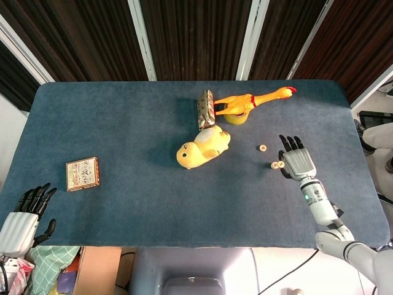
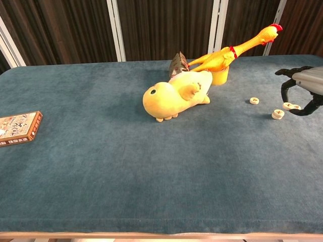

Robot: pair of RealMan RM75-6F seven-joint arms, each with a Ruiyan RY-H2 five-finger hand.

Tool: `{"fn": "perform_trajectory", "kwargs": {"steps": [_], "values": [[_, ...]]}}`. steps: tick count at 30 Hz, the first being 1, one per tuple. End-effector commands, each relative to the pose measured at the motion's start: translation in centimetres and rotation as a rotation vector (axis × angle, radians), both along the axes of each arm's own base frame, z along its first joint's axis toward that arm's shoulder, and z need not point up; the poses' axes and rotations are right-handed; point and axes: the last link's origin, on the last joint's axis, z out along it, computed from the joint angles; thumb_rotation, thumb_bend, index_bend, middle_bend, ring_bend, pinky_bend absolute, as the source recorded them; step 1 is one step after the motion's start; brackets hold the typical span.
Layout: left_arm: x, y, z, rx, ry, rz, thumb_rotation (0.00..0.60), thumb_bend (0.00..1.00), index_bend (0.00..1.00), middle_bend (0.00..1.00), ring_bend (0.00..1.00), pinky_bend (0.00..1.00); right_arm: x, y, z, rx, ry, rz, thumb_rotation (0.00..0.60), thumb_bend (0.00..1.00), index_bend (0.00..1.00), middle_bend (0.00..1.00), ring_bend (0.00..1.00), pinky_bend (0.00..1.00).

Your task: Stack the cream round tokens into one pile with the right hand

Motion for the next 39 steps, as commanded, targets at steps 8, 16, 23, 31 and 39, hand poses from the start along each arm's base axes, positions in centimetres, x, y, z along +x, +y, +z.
{"fn": "perform_trajectory", "kwargs": {"steps": [8,16,23,31,39], "values": [[0.0,0.0,0.0,0.001,0.001,0.003,0.6,0.46,0.0,0.0,0.0,0.1,0.1,-0.8,-1.0,0.005,0.008,-0.021,0.6,0.51,0.63,0.1,0.0,0.0],[-0.1,0.1,0.0,0.004,0.004,0.005,0.6,0.46,0.0,0.0,0.0,0.1,0.2,-1.1,-1.5,0.011,0.009,-0.026,0.6,0.51,0.59,0.1,0.0,0.0],[-0.1,0.1,0.0,0.004,0.002,0.006,0.6,0.46,0.0,0.0,0.0,0.1,0.1,-1.0,-1.3,0.016,0.006,-0.031,0.6,0.51,0.5,0.1,0.0,0.0],[-0.1,0.0,0.1,0.008,-0.001,0.004,0.6,0.46,0.0,0.0,0.0,0.1,0.2,-0.8,-0.5,0.003,-0.027,-0.026,0.6,0.51,0.47,0.1,0.0,0.0],[0.0,0.1,0.0,0.003,0.0,0.003,0.6,0.46,0.0,0.0,0.0,0.1,-0.7,-0.6,0.4,0.009,-0.001,-0.05,0.6,0.51,0.46,0.1,0.0,0.0]]}}
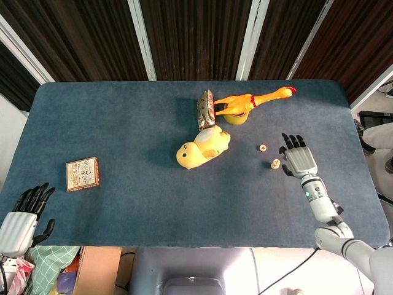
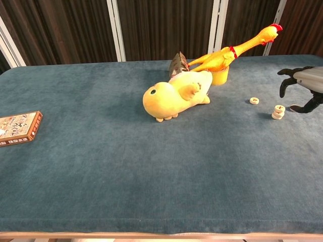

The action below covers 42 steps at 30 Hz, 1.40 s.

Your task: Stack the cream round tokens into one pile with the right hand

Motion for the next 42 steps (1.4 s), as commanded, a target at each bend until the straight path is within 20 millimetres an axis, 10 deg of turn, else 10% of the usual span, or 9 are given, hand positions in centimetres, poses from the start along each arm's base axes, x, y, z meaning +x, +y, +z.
{"fn": "perform_trajectory", "kwargs": {"steps": [1,42], "values": [[0.0,0.0,-0.1,-0.002,0.0,-0.001,0.6,0.46,0.0,0.0,0.0,0.1,-0.2,0.1,-0.1,0.012,0.013,-0.006,0.6,0.51,0.46,0.09,0.0,0.0],[0.0,-0.1,0.1,0.003,-0.002,0.002,0.6,0.46,0.0,0.0,0.0,0.1,0.4,0.8,-0.8,0.028,0.028,0.019,0.6,0.51,0.42,0.09,0.0,0.0]]}}
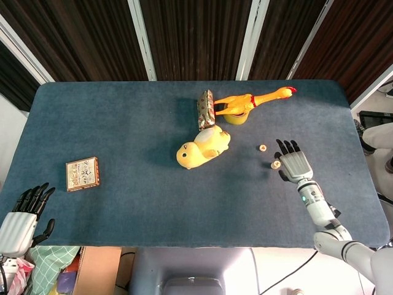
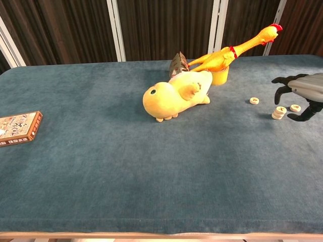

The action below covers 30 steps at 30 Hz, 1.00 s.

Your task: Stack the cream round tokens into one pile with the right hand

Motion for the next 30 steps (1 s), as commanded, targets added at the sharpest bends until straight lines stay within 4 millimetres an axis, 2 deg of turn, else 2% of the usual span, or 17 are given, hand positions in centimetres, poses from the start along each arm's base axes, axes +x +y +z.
{"fn": "perform_trajectory", "kwargs": {"steps": [1,4,11,24,30], "values": [[0.0,0.0,0.0,-0.001,0.0,0.001,0.6,0.46,0.0,0.0,0.0,0.1,-0.3,-0.3,0.5,-0.022,-0.002,-0.01,0.6,0.49,0.42,0.09,0.0,0.0],[0.0,-0.1,0.0,0.0,0.0,0.001,0.6,0.46,0.0,0.0,0.0,0.1,-1.2,-0.8,1.3,-0.047,0.012,-0.043,0.6,0.43,0.41,0.09,0.0,0.0],[0.1,0.1,-0.2,-0.008,0.007,-0.002,0.6,0.46,0.0,0.0,0.0,0.1,-3.1,-2.1,1.4,-0.057,0.083,-0.115,0.6,0.42,0.45,0.09,0.0,0.0],[0.0,0.2,-0.3,-0.002,0.014,0.014,0.6,0.46,0.0,0.0,0.0,0.1,-2.8,-3.6,0.1,-0.057,0.077,-0.133,0.6,0.42,0.51,0.09,0.0,0.0],[-0.1,0.4,-0.4,-0.004,0.016,0.018,0.6,0.46,0.0,0.0,0.0,0.1,-2.8,-4.0,0.0,-0.056,0.075,-0.143,0.6,0.47,0.53,0.09,0.0,0.0]]}}
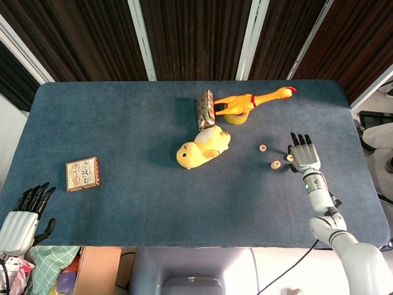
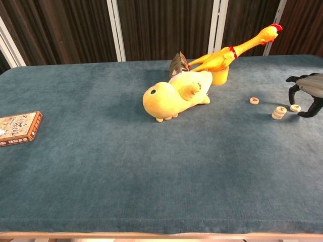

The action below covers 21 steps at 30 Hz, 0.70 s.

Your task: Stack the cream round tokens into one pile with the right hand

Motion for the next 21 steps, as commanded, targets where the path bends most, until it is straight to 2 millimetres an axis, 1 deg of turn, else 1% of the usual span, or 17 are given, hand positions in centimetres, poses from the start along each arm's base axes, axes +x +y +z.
{"fn": "perform_trajectory", "kwargs": {"steps": [1,9,17,21], "values": [[0.02,0.08,-0.06,-0.001,0.002,0.0,0.6,0.46,0.0,0.0,0.0,0.1,0.09,-0.18,-0.12,0.001,-0.005,-0.003,0.6,0.47,0.54,0.09,0.0,0.0],[0.0,0.13,-0.06,0.001,0.004,0.003,0.6,0.46,0.0,0.0,0.0,0.1,-0.03,-0.3,-0.25,0.006,0.001,-0.011,0.6,0.52,0.55,0.09,0.0,0.0],[0.01,0.1,-0.02,0.003,0.003,0.001,0.6,0.46,0.0,0.0,0.0,0.1,-0.06,-0.29,-0.07,-0.005,-0.008,-0.008,0.6,0.52,0.6,0.1,0.0,0.0],[0.0,0.08,0.04,0.005,0.0,0.001,0.6,0.46,0.0,0.0,0.0,0.1,0.4,-0.3,0.54,-0.035,-0.054,0.019,0.6,0.52,0.61,0.11,0.0,0.0]]}}
